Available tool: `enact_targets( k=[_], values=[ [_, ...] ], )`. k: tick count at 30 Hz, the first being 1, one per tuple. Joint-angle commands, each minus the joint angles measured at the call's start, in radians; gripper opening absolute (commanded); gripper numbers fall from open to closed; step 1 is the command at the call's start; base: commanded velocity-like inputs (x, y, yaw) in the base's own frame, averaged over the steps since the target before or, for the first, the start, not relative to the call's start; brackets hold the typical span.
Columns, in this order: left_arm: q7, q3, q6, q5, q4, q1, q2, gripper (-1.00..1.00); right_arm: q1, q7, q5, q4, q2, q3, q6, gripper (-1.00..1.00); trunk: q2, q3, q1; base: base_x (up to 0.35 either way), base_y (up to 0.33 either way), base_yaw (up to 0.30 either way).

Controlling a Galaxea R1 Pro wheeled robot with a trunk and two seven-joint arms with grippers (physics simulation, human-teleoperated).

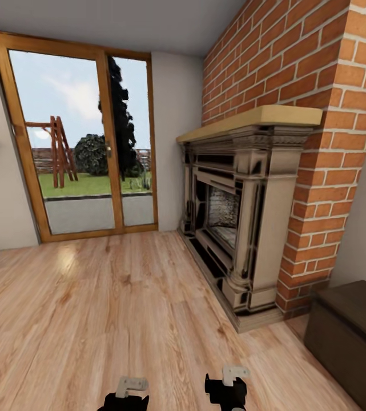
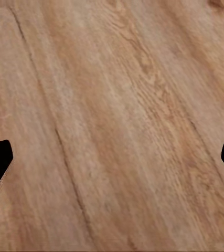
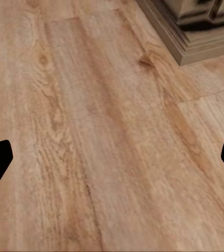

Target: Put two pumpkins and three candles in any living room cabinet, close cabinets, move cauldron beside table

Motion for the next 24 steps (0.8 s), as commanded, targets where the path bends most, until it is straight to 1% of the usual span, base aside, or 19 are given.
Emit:
enact_targets(
  k=[1, 6, 9, 11, 17, 24],
  values=[
    [0.004, -0.002, 0.005, 0.010, -0.001, 0.000, 0.000, 1.00, -0.001, -0.006, -0.010, 0.001, 0.000, 0.009, -0.005, 1.00, 0.000, -0.001, 0.000, 0.227, 0.000, 0.002],
    [0.004, -0.002, 0.006, 0.009, -0.001, 0.000, 0.000, 1.00, -0.001, -0.007, -0.010, 0.000, -0.001, 0.009, -0.005, 1.00, 0.000, -0.001, 0.000, 0.144, 0.002, -0.012],
    [0.004, -0.002, 0.006, 0.009, -0.001, 0.000, 0.000, 1.00, -0.001, -0.006, -0.010, 0.000, -0.001, 0.009, -0.005, 1.00, 0.000, -0.001, 0.000, 0.043, 0.067, -0.150],
    [0.003, -0.002, 0.007, 0.009, -0.001, 0.000, 0.001, 1.00, -0.001, 0.000, -0.010, 0.000, -0.001, 0.009, -0.005, 1.00, 0.000, -0.001, 0.000, 0.018, 0.165, -0.232],
    [0.000, -0.002, 0.006, 0.009, -0.001, 0.000, 0.001, 1.00, -0.001, 0.050, -0.011, 0.000, -0.005, 0.007, -0.005, 1.00, 0.000, -0.001, 0.000, 0.005, 0.202, -0.274],
    [-0.001, -0.004, 0.004, 0.009, -0.002, 0.000, 0.002, 1.00, -0.001, 0.064, -0.011, 0.000, -0.008, 0.007, -0.005, 1.00, 0.000, -0.001, 0.000, 0.001, 0.043, -0.289]
  ],
)
